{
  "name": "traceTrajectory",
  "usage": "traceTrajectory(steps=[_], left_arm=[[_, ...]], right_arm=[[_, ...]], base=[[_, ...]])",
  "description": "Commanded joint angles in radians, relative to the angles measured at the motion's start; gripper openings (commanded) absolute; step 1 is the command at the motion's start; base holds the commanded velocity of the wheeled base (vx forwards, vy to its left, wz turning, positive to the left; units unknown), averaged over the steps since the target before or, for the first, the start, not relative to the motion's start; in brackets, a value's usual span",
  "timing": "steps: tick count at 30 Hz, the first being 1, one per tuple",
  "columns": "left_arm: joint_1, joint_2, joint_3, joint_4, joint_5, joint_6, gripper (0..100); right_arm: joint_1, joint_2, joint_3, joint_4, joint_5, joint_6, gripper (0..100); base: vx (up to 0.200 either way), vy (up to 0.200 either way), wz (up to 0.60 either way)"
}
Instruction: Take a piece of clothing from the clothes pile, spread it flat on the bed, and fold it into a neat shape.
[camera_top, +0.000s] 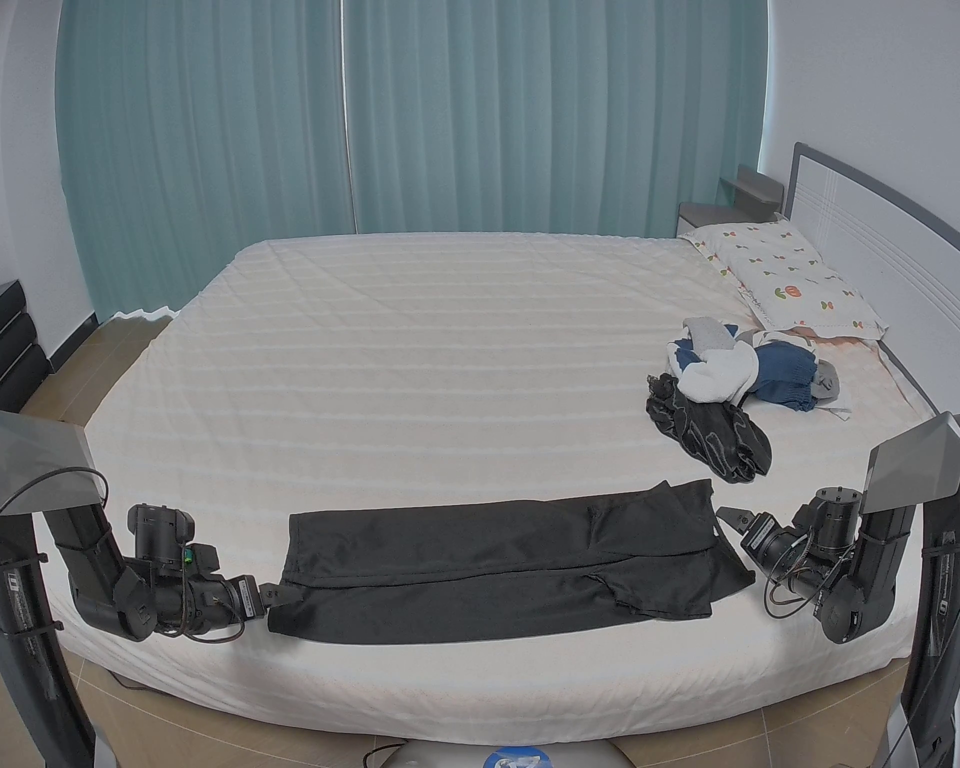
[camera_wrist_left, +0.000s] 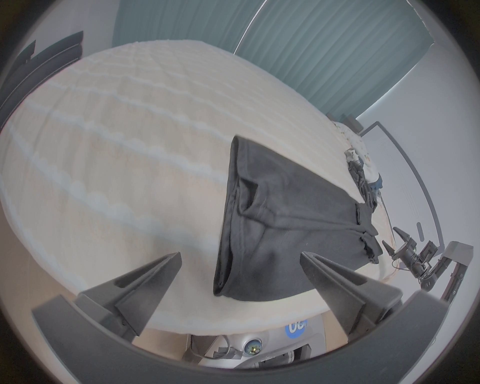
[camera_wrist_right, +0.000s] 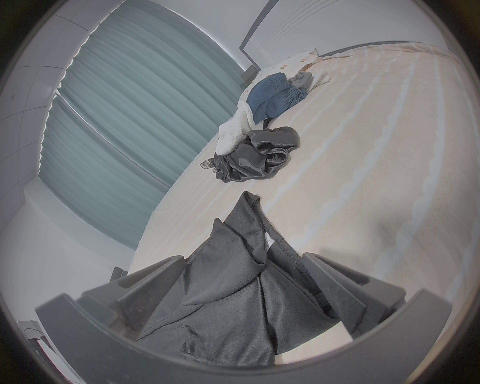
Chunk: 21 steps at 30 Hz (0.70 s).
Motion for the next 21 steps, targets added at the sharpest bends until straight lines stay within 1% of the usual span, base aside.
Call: traceTrajectory(steps=[1,5,6,9,10,14,17,19,21], left_arm=[[-0.001,-0.045,-0.025,-0.008,-0.001,-0.004,100],[-0.040,-0.040,-0.097,0.013,0.010,-0.007,100],[-0.050,-0.034,-0.122,0.035,0.030,-0.007,100],[-0.090,0.024,-0.211,0.093,0.130,0.001,100],[-0.092,0.026,-0.214,0.095,0.131,0.001,100],[-0.110,0.113,-0.301,0.102,0.131,0.012,100],[-0.112,0.136,-0.320,0.101,0.130,0.019,100],[-0.115,0.165,-0.337,0.098,0.096,0.033,100],[-0.115,0.171,-0.338,0.095,0.085,0.033,100]], right_arm=[[0.002,0.001,0.000,-0.013,0.000,0.000,100],[0.005,0.011,0.004,-0.013,0.002,0.002,100],[0.006,0.017,0.006,-0.013,0.003,0.003,100],[0.008,0.043,0.001,-0.013,0.011,0.037,100],[0.008,0.044,0.001,-0.013,0.011,0.038,100],[0.005,0.077,-0.005,-0.013,0.011,0.049,100],[0.005,0.090,-0.007,-0.013,0.011,0.051,100],[0.003,0.106,-0.011,-0.013,0.011,0.051,100],[0.005,0.106,-0.011,-0.013,0.011,0.049,100]], base=[[0.000,0.000,0.00],[0.000,0.000,0.00],[0.000,0.000,0.00],[0.000,0.000,0.00],[0.000,0.000,0.00],[0.000,0.000,0.00],[0.000,0.000,0.00],[0.000,0.000,0.00],[0.000,0.000,0.00]])
